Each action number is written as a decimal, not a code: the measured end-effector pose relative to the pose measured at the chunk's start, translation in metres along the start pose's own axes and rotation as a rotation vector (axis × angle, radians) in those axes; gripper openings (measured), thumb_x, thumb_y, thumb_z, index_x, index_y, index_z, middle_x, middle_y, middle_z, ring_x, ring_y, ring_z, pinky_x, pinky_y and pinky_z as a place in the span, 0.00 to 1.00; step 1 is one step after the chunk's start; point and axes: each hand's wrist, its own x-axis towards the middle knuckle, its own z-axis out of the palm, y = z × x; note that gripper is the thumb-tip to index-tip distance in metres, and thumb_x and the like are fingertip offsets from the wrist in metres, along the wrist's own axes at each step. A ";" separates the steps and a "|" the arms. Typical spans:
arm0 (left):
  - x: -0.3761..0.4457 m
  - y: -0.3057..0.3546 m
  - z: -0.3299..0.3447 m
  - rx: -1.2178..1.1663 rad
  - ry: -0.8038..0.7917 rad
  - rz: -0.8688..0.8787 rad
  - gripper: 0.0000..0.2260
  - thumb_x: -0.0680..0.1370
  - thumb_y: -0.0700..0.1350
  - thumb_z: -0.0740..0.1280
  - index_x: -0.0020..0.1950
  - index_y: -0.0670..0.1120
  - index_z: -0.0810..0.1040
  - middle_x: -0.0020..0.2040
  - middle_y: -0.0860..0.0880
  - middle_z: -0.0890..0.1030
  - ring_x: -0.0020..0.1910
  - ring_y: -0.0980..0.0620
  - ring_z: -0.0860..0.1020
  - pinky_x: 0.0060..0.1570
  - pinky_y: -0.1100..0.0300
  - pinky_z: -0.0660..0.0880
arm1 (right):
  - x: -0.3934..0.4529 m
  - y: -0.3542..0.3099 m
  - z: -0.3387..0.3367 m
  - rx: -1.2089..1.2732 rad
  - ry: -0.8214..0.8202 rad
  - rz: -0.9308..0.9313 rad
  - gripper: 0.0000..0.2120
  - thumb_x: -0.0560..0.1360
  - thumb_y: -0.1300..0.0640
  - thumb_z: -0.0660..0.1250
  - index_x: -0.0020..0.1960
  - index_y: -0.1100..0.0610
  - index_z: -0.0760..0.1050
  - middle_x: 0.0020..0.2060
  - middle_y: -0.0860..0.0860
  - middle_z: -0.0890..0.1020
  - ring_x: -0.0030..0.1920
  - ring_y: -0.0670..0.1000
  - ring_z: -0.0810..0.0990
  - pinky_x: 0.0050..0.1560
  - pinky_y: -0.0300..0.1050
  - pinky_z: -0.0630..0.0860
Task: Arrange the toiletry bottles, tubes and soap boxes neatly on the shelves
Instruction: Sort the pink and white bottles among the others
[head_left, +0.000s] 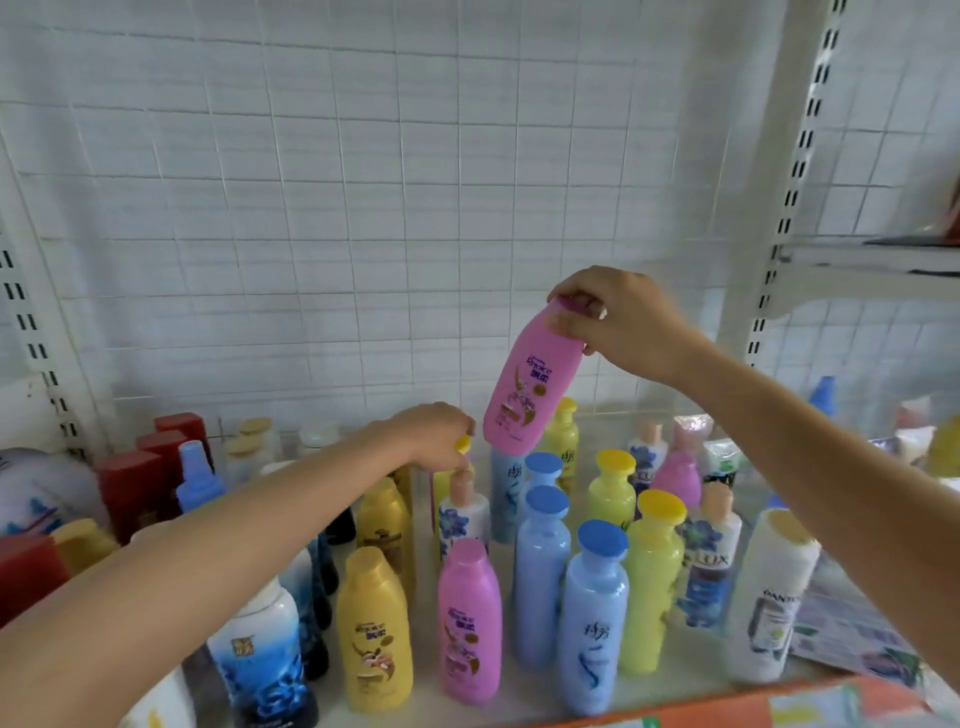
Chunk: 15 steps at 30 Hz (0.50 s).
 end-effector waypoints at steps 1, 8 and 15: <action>0.002 0.001 0.003 -0.010 0.006 -0.006 0.20 0.74 0.49 0.67 0.64 0.44 0.72 0.60 0.44 0.75 0.57 0.45 0.74 0.56 0.54 0.73 | -0.001 0.003 -0.001 -0.012 0.001 -0.004 0.10 0.75 0.57 0.65 0.55 0.59 0.76 0.44 0.48 0.74 0.42 0.50 0.73 0.48 0.42 0.70; -0.004 -0.007 0.007 -0.158 0.134 -0.019 0.13 0.73 0.45 0.67 0.56 0.43 0.76 0.49 0.47 0.74 0.48 0.49 0.73 0.44 0.61 0.68 | 0.002 0.012 0.014 -0.123 -0.033 -0.081 0.13 0.76 0.54 0.64 0.58 0.58 0.74 0.51 0.50 0.76 0.47 0.48 0.71 0.47 0.37 0.64; -0.025 -0.027 -0.004 -0.307 0.419 -0.110 0.14 0.74 0.45 0.66 0.59 0.47 0.75 0.55 0.47 0.75 0.52 0.49 0.74 0.49 0.60 0.69 | 0.022 0.014 0.051 -0.124 -0.176 -0.125 0.13 0.76 0.55 0.64 0.58 0.59 0.73 0.53 0.54 0.76 0.54 0.53 0.73 0.51 0.40 0.66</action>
